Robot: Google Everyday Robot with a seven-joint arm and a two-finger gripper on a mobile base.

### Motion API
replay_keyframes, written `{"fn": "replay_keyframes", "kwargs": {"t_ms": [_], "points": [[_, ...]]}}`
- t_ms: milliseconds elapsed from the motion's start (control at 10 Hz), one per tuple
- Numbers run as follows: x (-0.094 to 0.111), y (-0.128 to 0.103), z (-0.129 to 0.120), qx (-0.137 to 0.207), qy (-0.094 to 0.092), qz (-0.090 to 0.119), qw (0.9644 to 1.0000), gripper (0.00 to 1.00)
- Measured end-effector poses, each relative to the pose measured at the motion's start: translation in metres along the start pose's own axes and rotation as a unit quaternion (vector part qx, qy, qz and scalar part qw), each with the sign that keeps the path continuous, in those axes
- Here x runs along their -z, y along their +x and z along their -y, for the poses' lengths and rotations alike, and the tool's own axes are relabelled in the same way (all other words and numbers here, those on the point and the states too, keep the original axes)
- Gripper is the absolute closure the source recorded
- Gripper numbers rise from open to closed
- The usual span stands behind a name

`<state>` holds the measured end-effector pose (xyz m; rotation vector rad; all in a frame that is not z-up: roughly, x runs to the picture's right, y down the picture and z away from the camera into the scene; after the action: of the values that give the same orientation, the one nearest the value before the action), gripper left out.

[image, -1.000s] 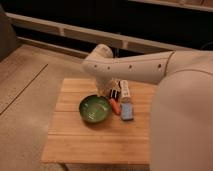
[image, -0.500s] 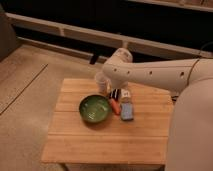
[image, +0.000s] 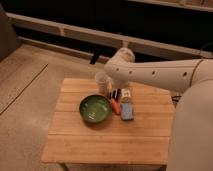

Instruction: Place the pepper in the ceramic bowl

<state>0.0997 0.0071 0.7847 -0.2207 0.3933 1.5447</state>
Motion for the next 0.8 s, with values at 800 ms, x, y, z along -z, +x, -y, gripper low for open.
{"fn": "replay_keyframes", "kwargs": {"t_ms": [800], "points": [[-0.081,0.028,0.042,-0.002,0.042,-0.110,0.9931,0.35]]}}
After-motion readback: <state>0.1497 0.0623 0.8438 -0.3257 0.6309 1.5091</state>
